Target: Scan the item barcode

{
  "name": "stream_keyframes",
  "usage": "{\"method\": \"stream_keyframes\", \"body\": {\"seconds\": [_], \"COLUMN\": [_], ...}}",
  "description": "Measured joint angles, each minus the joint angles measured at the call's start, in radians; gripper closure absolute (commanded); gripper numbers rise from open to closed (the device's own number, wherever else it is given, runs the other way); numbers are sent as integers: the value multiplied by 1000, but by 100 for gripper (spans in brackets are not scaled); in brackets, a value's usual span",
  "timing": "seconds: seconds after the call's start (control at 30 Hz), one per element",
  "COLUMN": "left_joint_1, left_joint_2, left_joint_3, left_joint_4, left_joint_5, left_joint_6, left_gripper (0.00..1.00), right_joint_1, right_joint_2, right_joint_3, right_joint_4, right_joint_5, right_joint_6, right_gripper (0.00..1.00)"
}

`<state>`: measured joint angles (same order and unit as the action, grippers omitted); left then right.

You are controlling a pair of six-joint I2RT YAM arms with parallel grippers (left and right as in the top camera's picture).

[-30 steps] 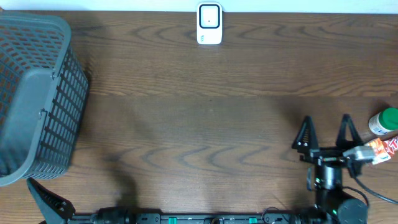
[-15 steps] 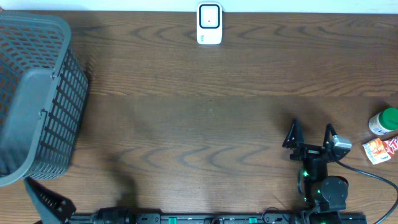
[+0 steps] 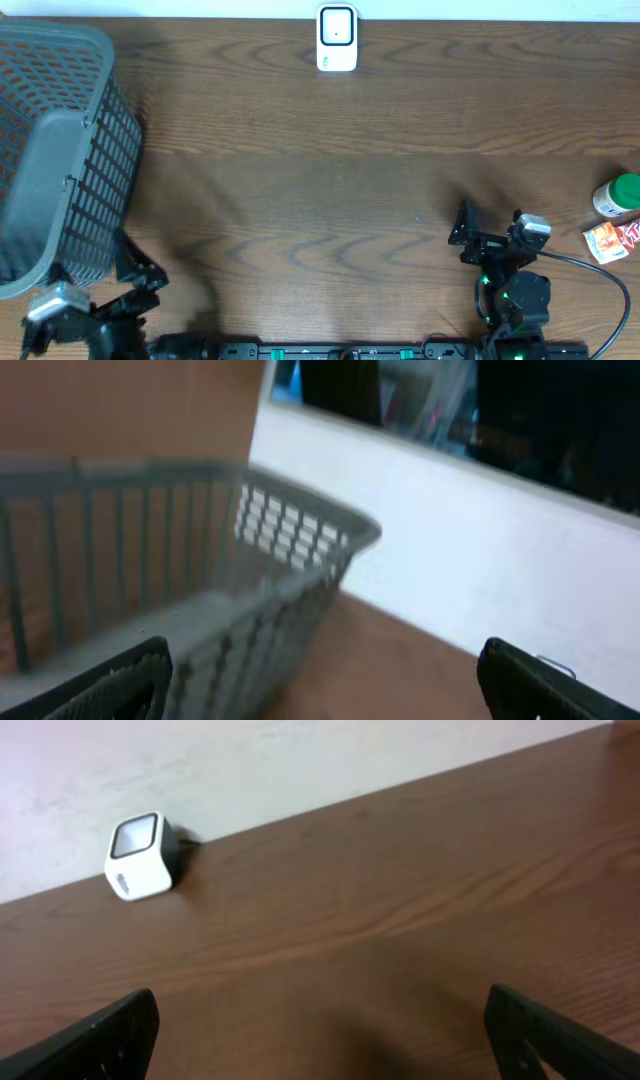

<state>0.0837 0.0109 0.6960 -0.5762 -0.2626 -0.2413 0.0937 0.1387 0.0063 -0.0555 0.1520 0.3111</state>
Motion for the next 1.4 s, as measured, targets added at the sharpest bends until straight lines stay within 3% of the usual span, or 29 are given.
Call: {"method": "stream_keyframes", "body": {"seconds": [0.3, 0.5, 0.7, 0.8, 1.2, 1.4], "left_joint_1": [0, 0, 0, 0, 0, 0], "left_joint_2": [2, 2, 2, 2, 13, 13], "left_joint_3": [-76, -82, -84, -114, -494, -639], "left_joint_4": [-79, -270, -282, -178, 516, 660], "left_joint_5": [6, 15, 9, -4, 70, 175], "left_joint_6": [-245, -318, -354, -338, -222, -96], "left_gripper": [2, 2, 2, 2, 2, 2], "right_joint_1": [0, 0, 0, 0, 0, 0], "right_joint_2": [2, 3, 3, 3, 3, 3], "right_joint_3": [0, 0, 0, 0, 0, 0], "right_joint_4": [0, 0, 0, 0, 0, 0], "right_joint_5": [0, -1, -1, -1, -2, -2], "right_joint_6": [0, 0, 0, 0, 0, 0], "right_gripper": [1, 1, 1, 1, 1, 1]}}
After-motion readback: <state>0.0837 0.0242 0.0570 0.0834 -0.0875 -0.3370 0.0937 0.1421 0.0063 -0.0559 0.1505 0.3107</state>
